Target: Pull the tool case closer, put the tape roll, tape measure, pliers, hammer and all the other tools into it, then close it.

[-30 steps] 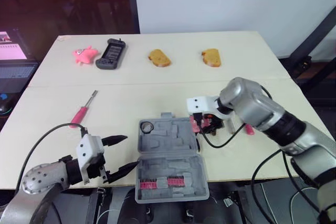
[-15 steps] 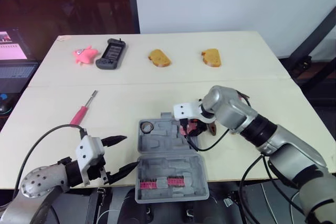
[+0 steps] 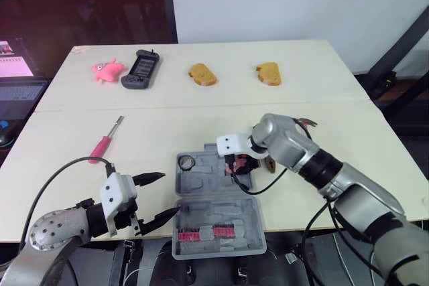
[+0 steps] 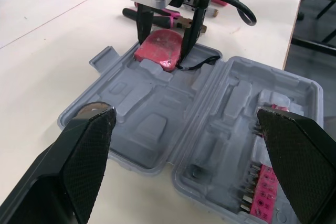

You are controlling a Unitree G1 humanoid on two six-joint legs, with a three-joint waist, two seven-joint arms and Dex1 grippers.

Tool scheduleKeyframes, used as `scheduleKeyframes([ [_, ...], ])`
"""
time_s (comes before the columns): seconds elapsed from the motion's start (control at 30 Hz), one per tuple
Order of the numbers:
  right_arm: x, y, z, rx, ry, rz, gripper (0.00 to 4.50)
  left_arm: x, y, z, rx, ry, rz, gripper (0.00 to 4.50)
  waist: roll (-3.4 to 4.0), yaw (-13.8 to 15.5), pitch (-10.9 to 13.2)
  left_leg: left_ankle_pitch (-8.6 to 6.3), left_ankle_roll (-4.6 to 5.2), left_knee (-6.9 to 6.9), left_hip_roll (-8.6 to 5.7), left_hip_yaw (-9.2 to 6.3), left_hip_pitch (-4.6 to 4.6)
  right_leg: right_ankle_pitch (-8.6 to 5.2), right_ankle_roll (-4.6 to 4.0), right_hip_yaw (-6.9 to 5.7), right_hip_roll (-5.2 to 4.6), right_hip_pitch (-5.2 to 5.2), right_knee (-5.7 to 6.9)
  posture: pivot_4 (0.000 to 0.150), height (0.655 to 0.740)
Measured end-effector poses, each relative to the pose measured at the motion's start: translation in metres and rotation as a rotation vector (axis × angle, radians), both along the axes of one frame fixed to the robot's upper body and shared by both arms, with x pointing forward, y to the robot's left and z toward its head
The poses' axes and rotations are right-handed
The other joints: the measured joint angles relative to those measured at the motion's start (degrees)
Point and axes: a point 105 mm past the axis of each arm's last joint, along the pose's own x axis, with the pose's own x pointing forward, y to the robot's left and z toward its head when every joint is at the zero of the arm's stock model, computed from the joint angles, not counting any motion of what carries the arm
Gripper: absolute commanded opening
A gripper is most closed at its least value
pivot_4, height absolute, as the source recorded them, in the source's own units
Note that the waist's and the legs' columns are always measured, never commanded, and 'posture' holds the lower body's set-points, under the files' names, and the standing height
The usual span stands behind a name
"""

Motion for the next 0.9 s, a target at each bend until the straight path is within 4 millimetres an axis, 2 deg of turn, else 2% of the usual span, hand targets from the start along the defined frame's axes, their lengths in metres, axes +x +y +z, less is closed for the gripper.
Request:
scheduleKeyframes([
  [0.23,0.000,0.001,0.000,0.003,-0.012,0.012,2.91,0.002,-0.002,0.002,-0.002,-0.011,-0.013,4.50,0.00,-0.01,0.00,0.01,-0.02,0.00,0.00,-0.03,0.01,0.00,0.00,0.00,0.00,0.00,0.01,0.150,0.7188],
  [0.33,0.000,0.000,0.000,0.004,-0.012,0.013,4.36,0.003,-0.002,0.002,-0.002,-0.010,-0.016,4.50,0.01,-0.01,0.00,0.01,-0.02,0.00,0.00,-0.02,0.00,0.00,0.00,0.00,0.00,-0.01,0.01,0.150,0.7188],
  [0.37,0.000,0.000,-0.001,0.004,-0.009,0.014,4.44,0.003,-0.002,0.002,-0.002,-0.012,-0.018,4.50,0.01,0.01,0.00,0.01,-0.02,0.00,0.00,-0.03,0.00,0.00,0.00,0.00,0.00,-0.02,0.01,0.150,0.7188],
  [0.5,-0.003,-0.005,0.007,-0.002,-0.021,0.021,4.44,0.003,-0.003,0.002,-0.002,-0.007,-0.026,4.50,0.03,0.20,0.02,0.01,-0.02,0.00,0.00,-0.03,-0.03,0.00,0.00,0.00,-0.01,-0.04,0.00,0.150,0.7188],
  [0.7,-0.008,-0.016,0.044,0.070,-0.064,-0.028,4.44,0.002,-0.008,0.001,-0.008,0.004,-0.057,4.50,0.04,0.22,0.02,0.01,-0.02,-0.01,0.00,-0.05,-0.04,-0.01,-0.02,0.00,-0.01,-0.06,0.00,0.150,0.7188],
  [0.83,-0.020,-0.010,0.061,0.204,-0.073,0.013,4.44,0.006,-0.006,-0.001,-0.002,0.011,-0.070,4.50,0.03,0.27,0.02,0.00,-0.02,-0.04,0.00,-0.07,-0.03,-0.02,-0.02,0.00,-0.01,-0.05,-0.02,0.150,0.7188],
  [0.9,-0.026,-0.006,0.062,0.269,-0.103,0.066,4.44,0.009,-0.006,0.001,0.002,0.004,-0.078,4.50,0.02,0.42,0.02,0.00,-0.02,-0.04,-0.01,-0.07,-0.03,-0.02,-0.02,-0.01,-0.01,-0.03,-0.03,0.150,0.7188],
])
